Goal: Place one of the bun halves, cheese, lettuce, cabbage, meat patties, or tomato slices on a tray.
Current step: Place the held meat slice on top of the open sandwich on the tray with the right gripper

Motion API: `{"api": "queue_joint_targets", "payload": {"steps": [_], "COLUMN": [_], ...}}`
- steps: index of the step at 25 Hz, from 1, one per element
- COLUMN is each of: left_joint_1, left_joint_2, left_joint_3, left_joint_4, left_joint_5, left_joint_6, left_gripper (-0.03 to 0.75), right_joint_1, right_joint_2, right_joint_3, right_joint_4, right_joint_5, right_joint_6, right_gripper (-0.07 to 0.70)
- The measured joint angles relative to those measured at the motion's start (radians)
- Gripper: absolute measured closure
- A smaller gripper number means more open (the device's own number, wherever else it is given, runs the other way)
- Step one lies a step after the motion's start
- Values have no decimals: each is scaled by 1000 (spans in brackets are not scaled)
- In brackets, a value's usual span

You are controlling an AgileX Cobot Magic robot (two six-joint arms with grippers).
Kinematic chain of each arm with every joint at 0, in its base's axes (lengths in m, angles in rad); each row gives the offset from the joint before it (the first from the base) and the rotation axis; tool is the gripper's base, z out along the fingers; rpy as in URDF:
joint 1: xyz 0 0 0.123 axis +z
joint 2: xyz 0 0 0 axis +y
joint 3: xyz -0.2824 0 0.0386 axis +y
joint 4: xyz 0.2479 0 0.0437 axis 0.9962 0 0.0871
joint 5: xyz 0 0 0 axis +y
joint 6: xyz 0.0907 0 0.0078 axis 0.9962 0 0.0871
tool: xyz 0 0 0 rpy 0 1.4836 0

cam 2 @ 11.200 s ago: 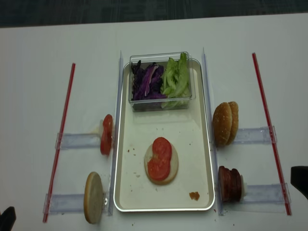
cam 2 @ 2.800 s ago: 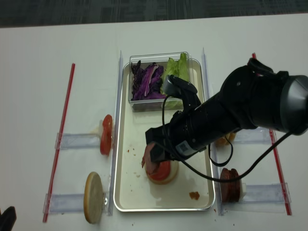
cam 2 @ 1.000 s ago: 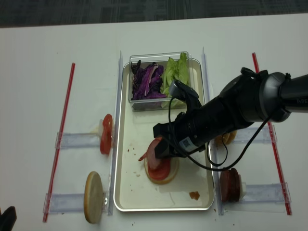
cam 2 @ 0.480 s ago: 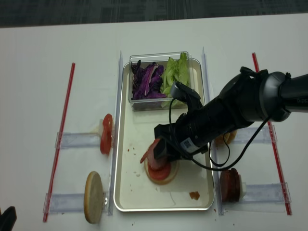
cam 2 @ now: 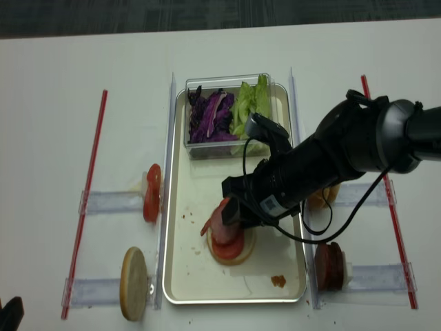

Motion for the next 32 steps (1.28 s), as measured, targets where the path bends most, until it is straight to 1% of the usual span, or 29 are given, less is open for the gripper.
{"api": "queue_joint_targets", "payload": {"steps": [3, 8, 14, 17, 22, 26, 29, 32], "left_joint_1": [0, 0, 0, 0, 0, 0, 0, 0], "left_joint_2": [0, 0, 0, 0, 0, 0, 0, 0], "left_joint_3": [0, 0, 0, 0, 0, 0, 0, 0], "left_joint_4": [0, 0, 0, 0, 0, 0, 0, 0], "left_joint_5": [0, 0, 0, 0, 0, 0, 0, 0], "left_joint_6": [0, 0, 0, 0, 0, 0, 0, 0], "left_gripper": [519, 519, 519, 519, 519, 519, 519, 519], "right_joint_1": [0, 0, 0, 0, 0, 0, 0, 0], "right_joint_2": [-15, -38, -93, -99, -99, -99, -99, -99], "right_joint_3": [0, 0, -3, -21, -95, -163, -232, -306], "right_joint_4": [-51, -172, -251, -338, -509, -624, -724, -848], "right_joint_5": [-6, -8, -21, -3, 60, 127, 202, 304], "right_joint_6": [42, 148, 230, 305, 452, 549, 636, 741], "right_gripper": [279, 279, 279, 279, 279, 279, 279, 279]}}
